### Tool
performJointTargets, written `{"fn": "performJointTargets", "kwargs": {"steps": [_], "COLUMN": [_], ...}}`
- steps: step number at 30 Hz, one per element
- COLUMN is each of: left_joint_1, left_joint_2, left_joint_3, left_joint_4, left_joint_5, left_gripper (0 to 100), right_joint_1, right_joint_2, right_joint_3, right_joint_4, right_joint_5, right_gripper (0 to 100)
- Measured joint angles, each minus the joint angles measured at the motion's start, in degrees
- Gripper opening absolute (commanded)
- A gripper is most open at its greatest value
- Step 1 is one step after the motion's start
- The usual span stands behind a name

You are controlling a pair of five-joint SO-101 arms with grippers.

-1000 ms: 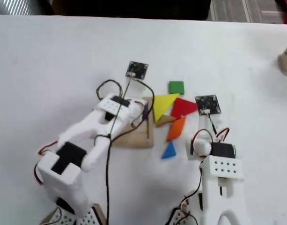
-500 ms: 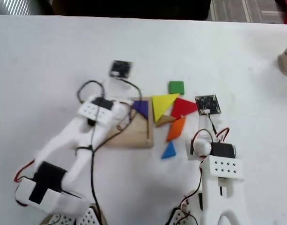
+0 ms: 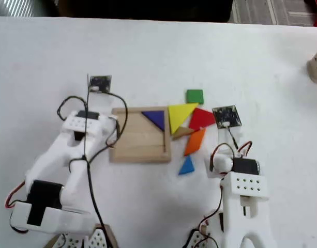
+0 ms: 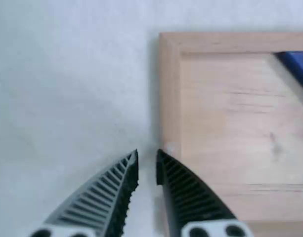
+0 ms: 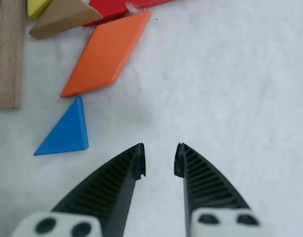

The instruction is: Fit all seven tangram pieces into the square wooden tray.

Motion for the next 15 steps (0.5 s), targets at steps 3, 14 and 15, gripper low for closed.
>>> {"fn": "performJointTargets", "kwargs": {"steps": [3,14,15], "left_joint_1": [-0.09,-0.09,-0.09], "left_joint_2": [0.00,0.00,0.00], "left_joint_3": [0.00,1.23,1.23], "left_joint_4": [0.00,-2.37,-2.46], "left_joint_5": [0.62,1.14,1.14], "left_gripper": [28,26,26], "right_joint_1": [0.18,0.00,0.00], "right_joint_2": [0.00,0.00,0.00], "right_joint_3": [0.00,0.00,0.00], "right_joint_4": [-0.09,-0.09,-0.09], "right_joint_5": [0.00,0.00,0.00], "right_gripper": [10.1,10.1,10.1]}}
